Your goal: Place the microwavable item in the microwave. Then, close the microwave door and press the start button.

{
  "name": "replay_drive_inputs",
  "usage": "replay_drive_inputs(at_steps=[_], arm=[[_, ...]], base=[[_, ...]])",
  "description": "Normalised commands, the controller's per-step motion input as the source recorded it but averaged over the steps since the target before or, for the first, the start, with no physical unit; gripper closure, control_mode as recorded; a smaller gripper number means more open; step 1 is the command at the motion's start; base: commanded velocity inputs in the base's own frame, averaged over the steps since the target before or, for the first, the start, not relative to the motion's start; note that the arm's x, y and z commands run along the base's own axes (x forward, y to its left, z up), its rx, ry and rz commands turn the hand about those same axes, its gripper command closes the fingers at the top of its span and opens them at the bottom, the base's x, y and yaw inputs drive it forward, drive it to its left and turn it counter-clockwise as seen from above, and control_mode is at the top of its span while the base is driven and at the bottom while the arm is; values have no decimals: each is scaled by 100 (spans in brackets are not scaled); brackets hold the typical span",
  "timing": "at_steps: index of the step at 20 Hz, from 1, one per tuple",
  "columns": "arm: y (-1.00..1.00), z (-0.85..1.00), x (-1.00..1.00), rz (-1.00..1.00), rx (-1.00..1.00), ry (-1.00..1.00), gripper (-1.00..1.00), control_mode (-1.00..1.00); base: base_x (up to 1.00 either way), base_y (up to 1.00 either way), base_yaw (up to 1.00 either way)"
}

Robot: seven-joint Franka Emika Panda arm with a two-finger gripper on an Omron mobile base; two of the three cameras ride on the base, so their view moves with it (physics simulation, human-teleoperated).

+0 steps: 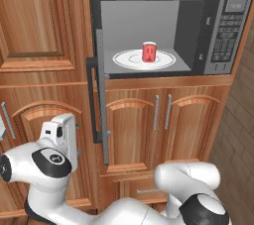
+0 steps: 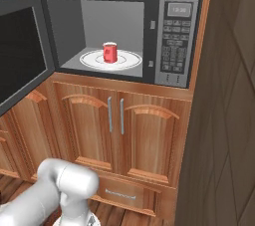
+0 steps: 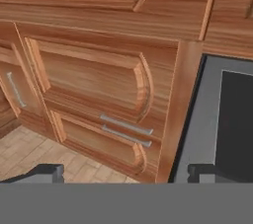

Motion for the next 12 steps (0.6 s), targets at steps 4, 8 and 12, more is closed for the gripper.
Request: replay_drive_inputs(at_steps=[4, 8, 12], arm=[[-90, 20, 0, -9, 0, -11, -100, -100], [-100, 27, 0, -5, 0, -14, -100, -100], [-100, 28, 0, -2, 0, -14, -100, -100]], base=[[0, 0, 0], [0, 0, 0], [0, 0, 0]])
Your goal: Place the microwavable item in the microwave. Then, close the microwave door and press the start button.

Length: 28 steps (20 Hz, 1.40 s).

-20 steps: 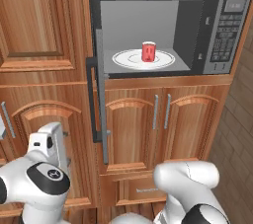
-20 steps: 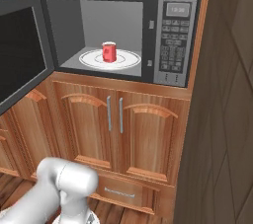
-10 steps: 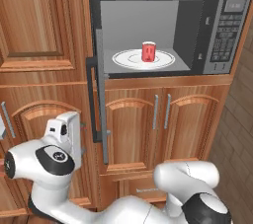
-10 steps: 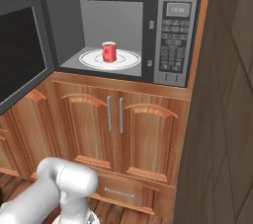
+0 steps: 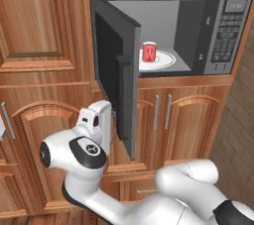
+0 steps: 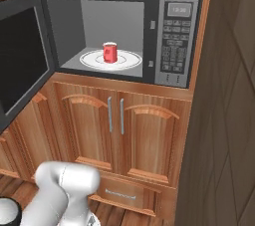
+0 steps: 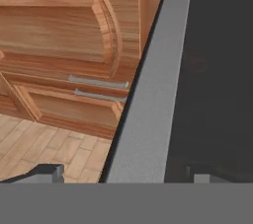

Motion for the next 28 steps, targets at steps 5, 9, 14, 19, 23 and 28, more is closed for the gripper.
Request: replay_drive_inputs(at_steps=[5, 9, 14, 19, 23, 28], arm=[[-100, 16, 6, 0, 5, -7, -100, -100], [-100, 8, 38, 0, 11, 0, -100, -100], [-72, 19, 76, 0, 9, 0, -100, -100], [-58, 20, 77, 2, 5, 0, -100, -100], [-44, 17, 67, 6, 4, 0, -100, -100], [-33, 14, 77, 6, 5, 2, -100, -100]], base=[[0, 0, 0], [0, 0, 0], [0, 0, 0], [0, 0, 0], [0, 0, 0], [0, 0, 0]])
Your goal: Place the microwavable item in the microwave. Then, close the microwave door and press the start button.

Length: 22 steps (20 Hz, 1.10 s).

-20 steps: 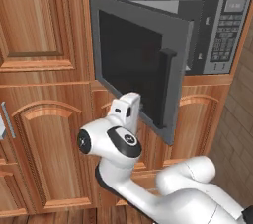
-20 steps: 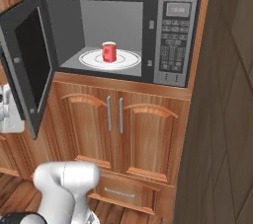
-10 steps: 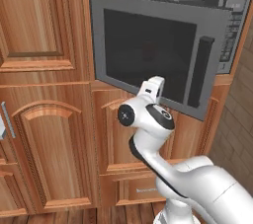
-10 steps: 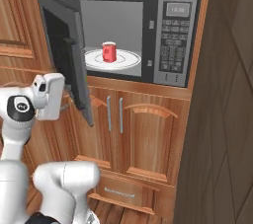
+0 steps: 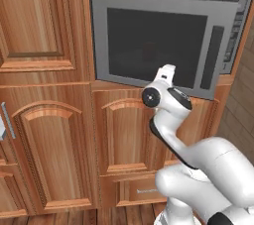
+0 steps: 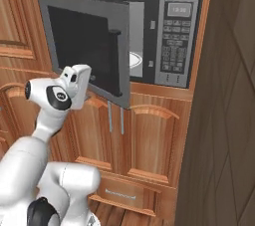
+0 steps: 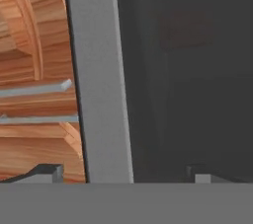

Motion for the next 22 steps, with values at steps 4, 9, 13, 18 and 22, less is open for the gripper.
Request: replay_drive_inputs(at_steps=[4, 9, 13, 18, 22], arm=[[-32, 14, 75, 4, 5, 4, -100, -100], [-25, 17, 77, 3, 3, 6, -100, -100], [-22, 30, 55, 3, 4, 2, -100, -100], [-9, 22, 48, 5, 4, 2, -100, -100], [-1, 7, 55, 6, 5, 4, -100, -100]], base=[[0, 0, 0], [0, 0, 0], [0, 0, 0], [0, 0, 0], [0, 0, 0]])
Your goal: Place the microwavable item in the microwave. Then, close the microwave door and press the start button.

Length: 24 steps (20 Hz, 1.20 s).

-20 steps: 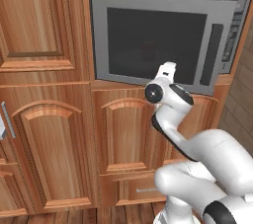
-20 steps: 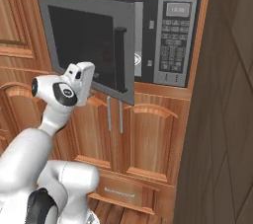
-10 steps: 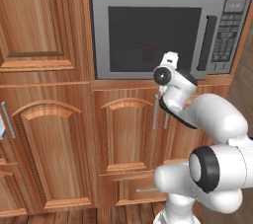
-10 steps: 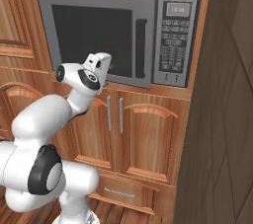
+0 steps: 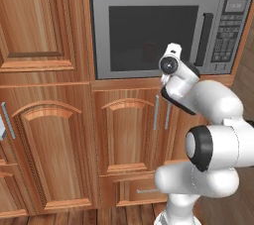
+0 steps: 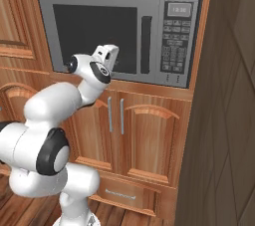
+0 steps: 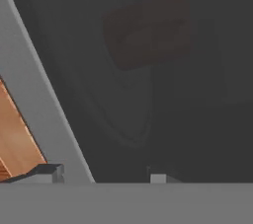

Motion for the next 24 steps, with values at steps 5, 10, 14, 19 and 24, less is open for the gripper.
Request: replay_drive_inputs(at_steps=[5, 10, 14, 19, 24], arm=[[0, 0, 45, 6, 9, 6, -100, -100], [-4, 0, 0, 5, 11, 8, -100, -100], [-36, 7, -98, 4, 11, -2, -100, -100], [-72, 13, -100, 6, 12, -5, -100, -100], [-100, 6, -67, 2, 5, -2, -100, -100]], base=[[0, 0, 0], [0, 0, 0], [0, 0, 0], [0, 0, 0], [0, 0, 0]])
